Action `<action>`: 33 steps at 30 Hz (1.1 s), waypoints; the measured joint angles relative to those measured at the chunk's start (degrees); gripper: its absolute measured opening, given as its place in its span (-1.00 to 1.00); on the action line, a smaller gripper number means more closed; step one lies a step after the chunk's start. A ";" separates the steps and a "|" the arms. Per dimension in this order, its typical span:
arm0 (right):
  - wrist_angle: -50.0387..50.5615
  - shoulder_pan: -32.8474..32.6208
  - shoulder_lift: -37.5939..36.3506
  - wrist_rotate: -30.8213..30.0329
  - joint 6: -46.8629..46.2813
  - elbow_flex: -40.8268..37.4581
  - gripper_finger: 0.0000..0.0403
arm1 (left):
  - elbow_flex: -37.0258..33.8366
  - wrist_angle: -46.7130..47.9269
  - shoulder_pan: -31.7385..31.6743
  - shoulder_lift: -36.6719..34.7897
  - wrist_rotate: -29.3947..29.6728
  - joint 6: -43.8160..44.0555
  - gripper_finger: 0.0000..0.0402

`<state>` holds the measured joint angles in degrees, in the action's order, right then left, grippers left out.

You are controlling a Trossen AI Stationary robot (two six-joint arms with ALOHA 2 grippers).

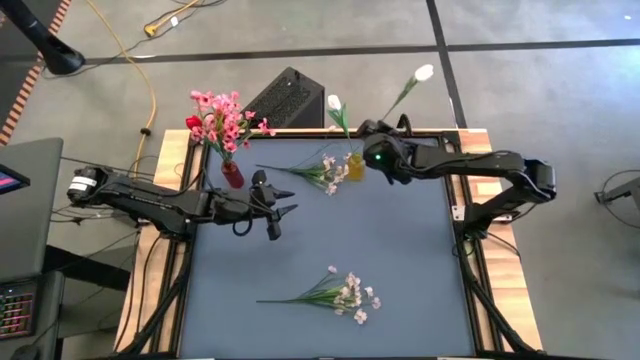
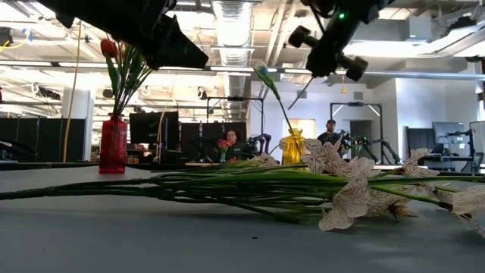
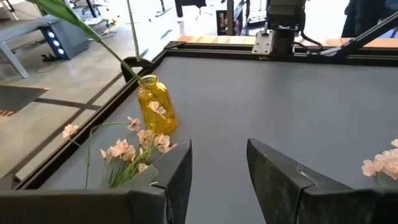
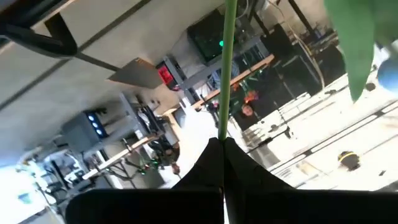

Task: Sort flowers into vase by color
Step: Put the white flower into the yellow vase

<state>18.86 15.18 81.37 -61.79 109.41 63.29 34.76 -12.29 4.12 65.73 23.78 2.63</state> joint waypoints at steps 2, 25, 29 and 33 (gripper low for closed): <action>-1.65 -0.02 0.97 0.03 1.95 0.00 -0.91 | 0.00 0.20 0.00 0.00 -0.08 -0.02 -0.28; 3.16 1.68 4.54 0.94 2.61 -0.09 -0.92 | -0.02 1.33 -0.79 0.00 -0.60 -0.02 -0.28; 2.31 1.75 5.45 1.03 2.95 -0.08 -0.92 | -0.02 1.35 -0.85 0.00 -0.81 0.00 -0.28; 2.11 1.69 6.82 1.68 3.31 -0.07 -0.92 | -0.02 1.36 -0.85 -0.01 -0.79 -0.02 -0.28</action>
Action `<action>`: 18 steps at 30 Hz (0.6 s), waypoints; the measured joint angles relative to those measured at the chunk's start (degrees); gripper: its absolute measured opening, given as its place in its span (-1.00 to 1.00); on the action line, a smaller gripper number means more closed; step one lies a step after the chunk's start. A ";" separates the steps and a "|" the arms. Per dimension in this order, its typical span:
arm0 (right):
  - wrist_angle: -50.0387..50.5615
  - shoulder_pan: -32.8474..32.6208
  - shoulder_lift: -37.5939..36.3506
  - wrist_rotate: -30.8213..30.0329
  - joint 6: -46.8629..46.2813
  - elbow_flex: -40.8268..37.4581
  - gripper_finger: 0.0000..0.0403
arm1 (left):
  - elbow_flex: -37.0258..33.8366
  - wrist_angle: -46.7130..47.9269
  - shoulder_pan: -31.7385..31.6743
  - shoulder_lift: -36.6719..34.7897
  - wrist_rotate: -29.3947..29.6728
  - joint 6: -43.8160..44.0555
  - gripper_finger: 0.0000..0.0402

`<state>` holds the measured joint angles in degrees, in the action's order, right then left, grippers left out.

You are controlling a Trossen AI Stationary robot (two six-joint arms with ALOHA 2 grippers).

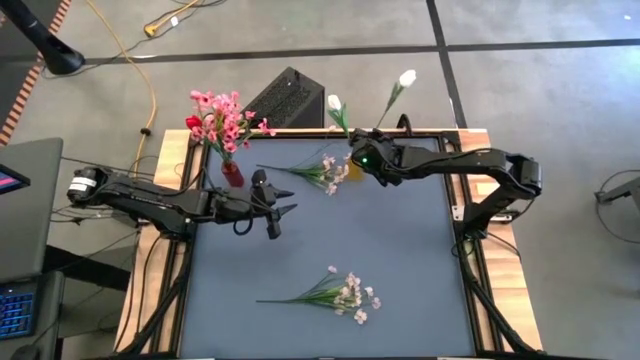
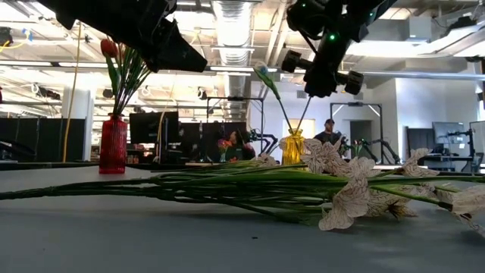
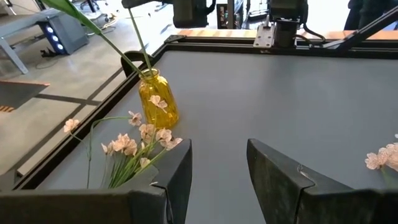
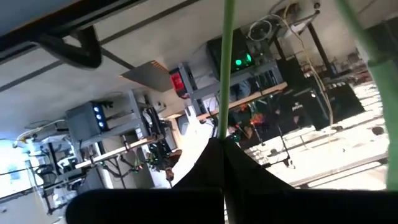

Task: Sort flowers into vase by color
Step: Put the white flower into the yellow vase

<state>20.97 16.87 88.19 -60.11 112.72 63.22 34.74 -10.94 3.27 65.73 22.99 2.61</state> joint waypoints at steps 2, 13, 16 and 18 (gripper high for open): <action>-0.58 -0.45 0.99 0.01 0.09 0.04 -0.92 | 0.00 0.04 0.00 0.01 0.02 -0.02 -0.28; -0.67 -1.56 6.90 0.01 0.01 0.00 -0.91 | -0.02 0.11 0.00 0.00 -0.16 -0.37 -0.28; -0.66 -2.09 7.65 -0.17 -0.12 0.00 -0.90 | -0.02 0.11 0.00 0.00 -0.16 -0.39 -0.28; -0.69 -2.49 7.67 -0.23 -0.88 0.00 -0.88 | -0.02 0.13 0.00 0.01 -0.16 -0.47 -0.28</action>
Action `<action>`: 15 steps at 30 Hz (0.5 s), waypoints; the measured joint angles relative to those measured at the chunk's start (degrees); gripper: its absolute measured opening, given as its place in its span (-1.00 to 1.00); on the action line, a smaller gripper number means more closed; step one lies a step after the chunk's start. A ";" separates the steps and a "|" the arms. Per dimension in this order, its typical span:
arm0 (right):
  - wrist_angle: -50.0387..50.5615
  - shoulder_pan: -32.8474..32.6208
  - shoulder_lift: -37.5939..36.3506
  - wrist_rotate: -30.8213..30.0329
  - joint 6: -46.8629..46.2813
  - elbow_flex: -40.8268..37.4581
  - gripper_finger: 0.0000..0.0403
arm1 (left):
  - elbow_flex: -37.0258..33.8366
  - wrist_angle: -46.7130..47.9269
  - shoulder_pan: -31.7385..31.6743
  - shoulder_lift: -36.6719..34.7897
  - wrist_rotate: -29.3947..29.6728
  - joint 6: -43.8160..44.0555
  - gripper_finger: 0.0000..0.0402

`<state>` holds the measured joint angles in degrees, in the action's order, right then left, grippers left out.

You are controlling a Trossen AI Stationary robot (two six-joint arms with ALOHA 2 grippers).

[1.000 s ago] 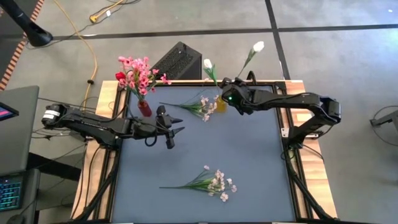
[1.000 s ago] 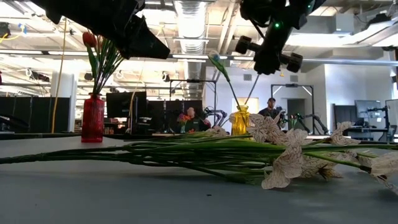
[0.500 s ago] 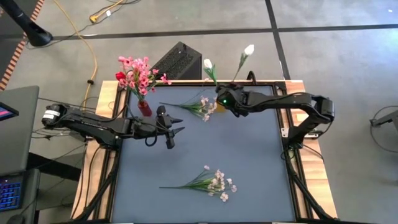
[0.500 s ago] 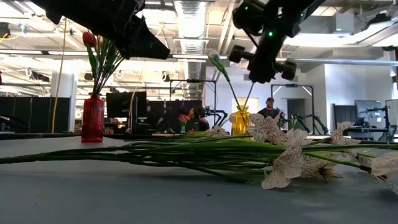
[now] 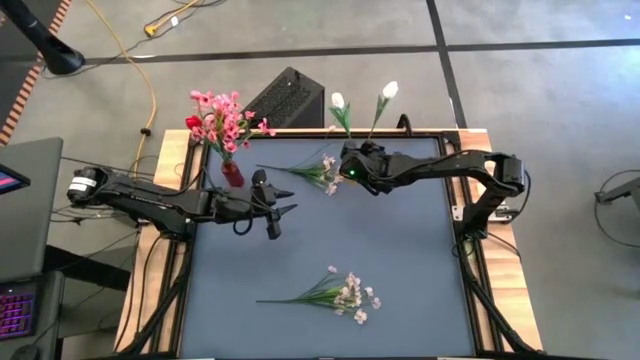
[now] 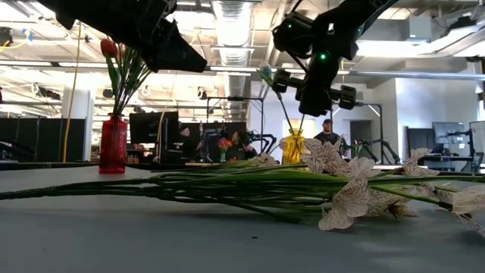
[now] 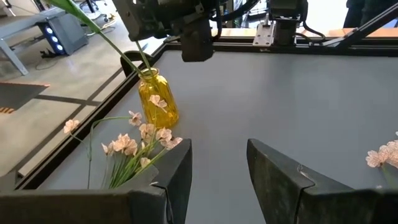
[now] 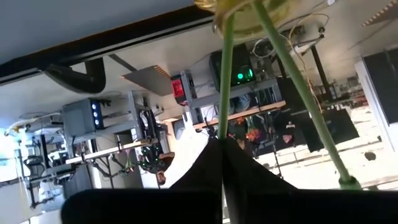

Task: Sort flowers into vase by color
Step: Put the white flower into the yellow vase

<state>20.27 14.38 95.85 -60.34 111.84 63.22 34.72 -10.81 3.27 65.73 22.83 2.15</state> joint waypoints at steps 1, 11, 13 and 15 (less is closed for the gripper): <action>-0.22 -0.22 -0.02 -0.02 -0.51 0.00 -0.86 | 0.00 0.00 0.00 -0.02 0.00 -0.09 -0.28; -4.74 -0.70 -0.04 -0.45 -3.01 0.00 -0.70 | 0.00 -0.02 0.00 -0.02 0.00 -0.17 -0.28; -4.48 -0.89 -0.28 -0.48 -3.13 0.00 -0.70 | 0.00 0.00 0.00 0.00 -0.03 -0.17 -0.28; -4.55 -1.26 -0.35 -0.41 -3.20 0.00 -0.70 | 0.00 0.00 0.00 0.00 -0.30 -0.17 -0.28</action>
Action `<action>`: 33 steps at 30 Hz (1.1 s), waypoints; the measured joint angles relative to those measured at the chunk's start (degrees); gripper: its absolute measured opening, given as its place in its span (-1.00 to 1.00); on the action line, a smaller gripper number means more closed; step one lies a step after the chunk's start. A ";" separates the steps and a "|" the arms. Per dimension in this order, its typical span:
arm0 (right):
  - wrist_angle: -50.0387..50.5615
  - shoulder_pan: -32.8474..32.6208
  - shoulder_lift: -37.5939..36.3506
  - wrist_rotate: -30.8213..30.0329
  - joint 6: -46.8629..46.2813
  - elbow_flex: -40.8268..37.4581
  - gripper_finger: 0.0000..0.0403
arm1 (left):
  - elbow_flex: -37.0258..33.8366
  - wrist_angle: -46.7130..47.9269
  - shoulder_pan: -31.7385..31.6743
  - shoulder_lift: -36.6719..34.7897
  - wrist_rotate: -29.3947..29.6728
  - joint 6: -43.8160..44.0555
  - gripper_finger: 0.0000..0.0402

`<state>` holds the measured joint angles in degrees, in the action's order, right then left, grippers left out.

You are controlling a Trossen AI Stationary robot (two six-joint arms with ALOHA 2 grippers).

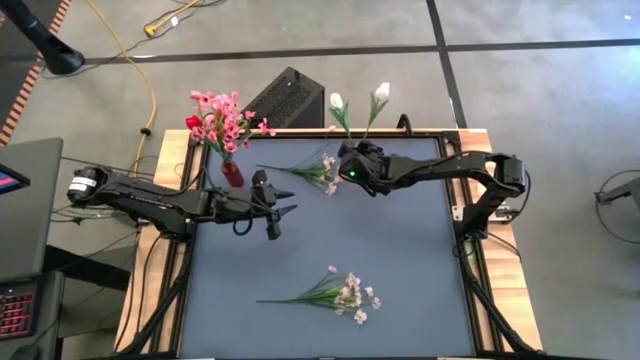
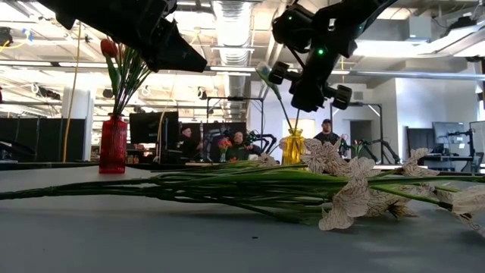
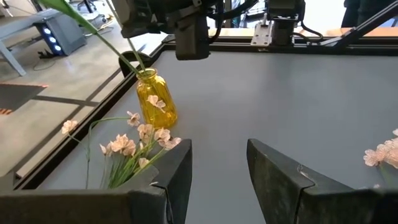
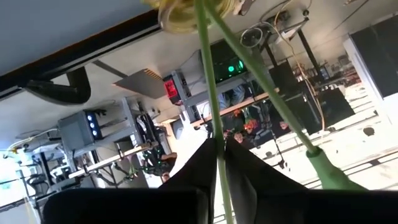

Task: Sort flowers into vase by color
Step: Put the white flower into the yellow vase, then put the top white flowers into the yellow vase

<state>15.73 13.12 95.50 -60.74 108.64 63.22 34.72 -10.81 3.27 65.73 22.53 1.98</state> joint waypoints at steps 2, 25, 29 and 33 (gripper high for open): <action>0.05 -0.31 0.00 0.15 -0.11 0.00 -0.70 | 0.00 0.01 0.00 -0.01 -0.37 0.00 -0.28; 0.53 -4.15 -0.09 2.59 -6.88 0.02 0.04 | 0.00 1.05 0.00 -0.01 -0.99 0.20 -0.28; 0.57 -5.67 -0.09 3.71 -7.30 0.02 0.09 | 0.00 1.07 0.00 -0.02 -0.99 0.26 -0.28; 0.84 -6.95 -0.09 3.72 -9.24 0.02 0.10 | 0.00 1.07 0.00 -0.01 -1.00 0.28 -0.28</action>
<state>16.56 6.18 95.42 -57.03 99.40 63.24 34.72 -9.74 3.27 65.72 21.53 2.26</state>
